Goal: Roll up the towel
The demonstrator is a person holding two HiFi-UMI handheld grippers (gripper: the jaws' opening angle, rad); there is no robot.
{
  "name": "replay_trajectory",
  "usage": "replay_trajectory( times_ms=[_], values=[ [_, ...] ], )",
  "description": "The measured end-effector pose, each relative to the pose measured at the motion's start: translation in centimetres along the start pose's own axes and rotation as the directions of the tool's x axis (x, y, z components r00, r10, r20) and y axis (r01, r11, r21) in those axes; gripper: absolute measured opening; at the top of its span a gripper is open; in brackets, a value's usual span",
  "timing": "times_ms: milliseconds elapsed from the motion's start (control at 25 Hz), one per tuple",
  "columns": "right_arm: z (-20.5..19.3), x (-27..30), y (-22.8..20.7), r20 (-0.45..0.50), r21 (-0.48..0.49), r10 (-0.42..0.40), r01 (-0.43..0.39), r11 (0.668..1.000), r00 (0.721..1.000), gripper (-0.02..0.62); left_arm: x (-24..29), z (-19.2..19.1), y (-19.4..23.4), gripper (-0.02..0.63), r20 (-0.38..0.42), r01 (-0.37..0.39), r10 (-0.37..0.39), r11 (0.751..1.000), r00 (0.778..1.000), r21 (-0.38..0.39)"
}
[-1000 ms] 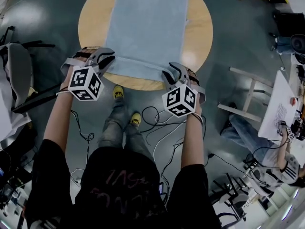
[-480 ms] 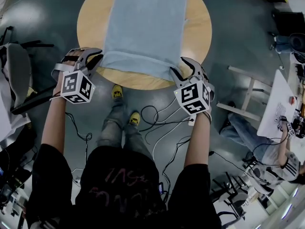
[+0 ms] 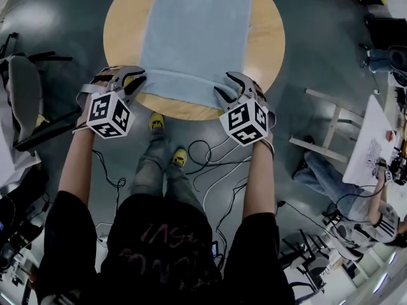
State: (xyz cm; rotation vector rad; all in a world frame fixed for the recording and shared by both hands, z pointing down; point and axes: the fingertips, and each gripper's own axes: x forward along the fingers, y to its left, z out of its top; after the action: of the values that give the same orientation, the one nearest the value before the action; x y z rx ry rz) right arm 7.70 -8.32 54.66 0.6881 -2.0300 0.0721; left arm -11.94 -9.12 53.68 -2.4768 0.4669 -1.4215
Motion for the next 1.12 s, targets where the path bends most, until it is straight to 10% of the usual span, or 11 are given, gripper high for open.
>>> replay_trajectory(
  times_ms=[360, 640, 1120],
  values=[
    [1.3, -2.9, 1.9, 0.053, -0.077, -0.015, 0.019, 0.997, 0.998, 0.213, -0.6, -2.7, 2.6, 0.015, -0.031, -0.052, 0.053, 0.998, 0.998, 0.028],
    [-2.2, -3.4, 6.5, -0.048, -0.195, 0.013, -0.022, 0.98, 0.999, 0.224, -2.8, 2.1, -2.9, 0.063, 0.034, 0.062, -0.068, 0.988, 0.997, 0.138],
    [-5.0, -1.0, 5.8, -0.141, -0.259, 0.174, -0.206, 0.944, 0.975, 0.213, 1.7, -0.1, -4.5, 0.161, -0.213, 0.168, -0.118, 0.958, 0.97, 0.231]
  ],
)
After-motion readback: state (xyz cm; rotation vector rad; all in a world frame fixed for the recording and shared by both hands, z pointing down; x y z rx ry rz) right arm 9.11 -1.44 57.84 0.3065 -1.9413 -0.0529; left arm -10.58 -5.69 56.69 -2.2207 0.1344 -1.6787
